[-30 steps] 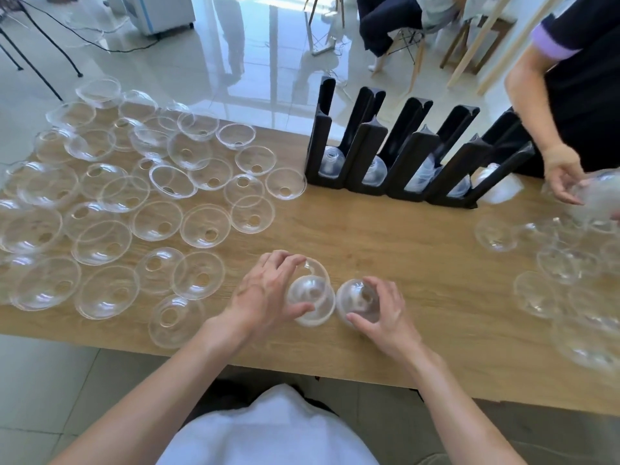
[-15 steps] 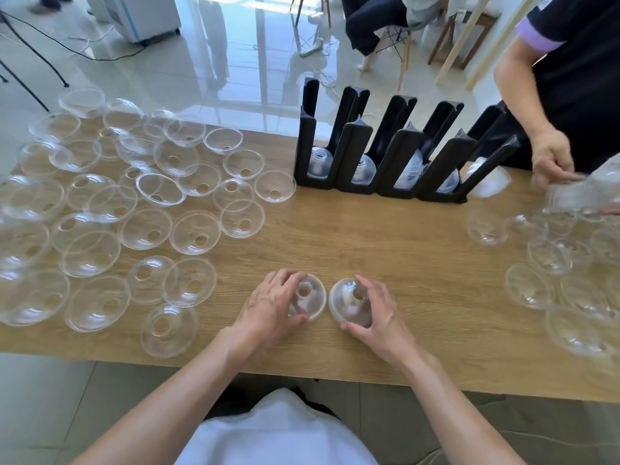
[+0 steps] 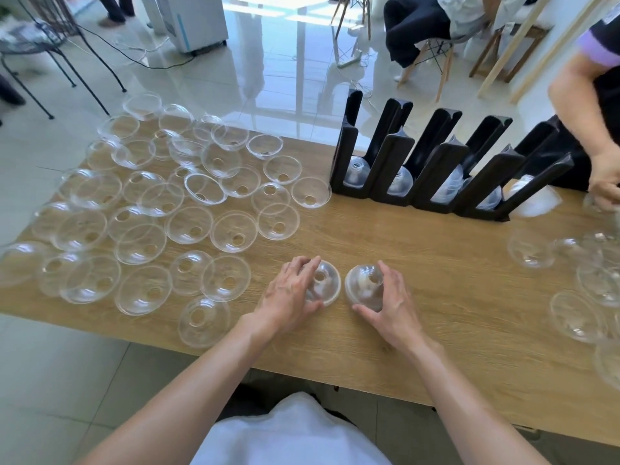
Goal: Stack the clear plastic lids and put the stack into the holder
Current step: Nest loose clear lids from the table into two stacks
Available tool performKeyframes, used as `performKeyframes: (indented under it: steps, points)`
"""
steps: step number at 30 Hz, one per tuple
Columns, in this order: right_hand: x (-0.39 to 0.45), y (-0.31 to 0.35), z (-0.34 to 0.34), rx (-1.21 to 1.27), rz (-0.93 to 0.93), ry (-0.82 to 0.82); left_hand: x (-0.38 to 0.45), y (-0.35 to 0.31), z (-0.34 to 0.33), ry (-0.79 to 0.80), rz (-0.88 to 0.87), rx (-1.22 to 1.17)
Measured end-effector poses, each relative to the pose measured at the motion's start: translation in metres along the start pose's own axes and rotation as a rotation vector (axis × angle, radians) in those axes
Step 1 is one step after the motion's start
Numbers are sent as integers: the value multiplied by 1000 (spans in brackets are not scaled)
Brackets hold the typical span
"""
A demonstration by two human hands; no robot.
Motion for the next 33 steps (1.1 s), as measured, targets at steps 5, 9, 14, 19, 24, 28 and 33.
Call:
performKeyframes:
  steps: [5,9,14,19,24,28,33]
  points:
    - [-2,11,5,-56,112,-46,-23,10,19,-94,31,-62]
    - [-3,45,3,-95,332,-86,-58,25,49,-244,42,-74]
    - [-5,95,-33,-100,544,15,-113,61,66,-376,148,-102]
    - [-5,142,-82,-121,686,184,-160,100,62,-431,344,-137]
    - [18,180,-115,-275,732,292,-176,117,55,-401,433,-116]
    - [29,194,-135,-446,772,331,-171,123,44,-346,451,-130]
    - [27,199,-135,-334,774,288,-161,128,29,-274,439,-102]
Point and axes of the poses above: each hand's wrist, its own x-axis towards the middle knuckle, its own z-axis out of the back of the hand, y = z × x, the point moved 3 cm from there along x, towards the middle knuckle, and after that the axes turned 6 degrees about x, right-handed, at the moved point
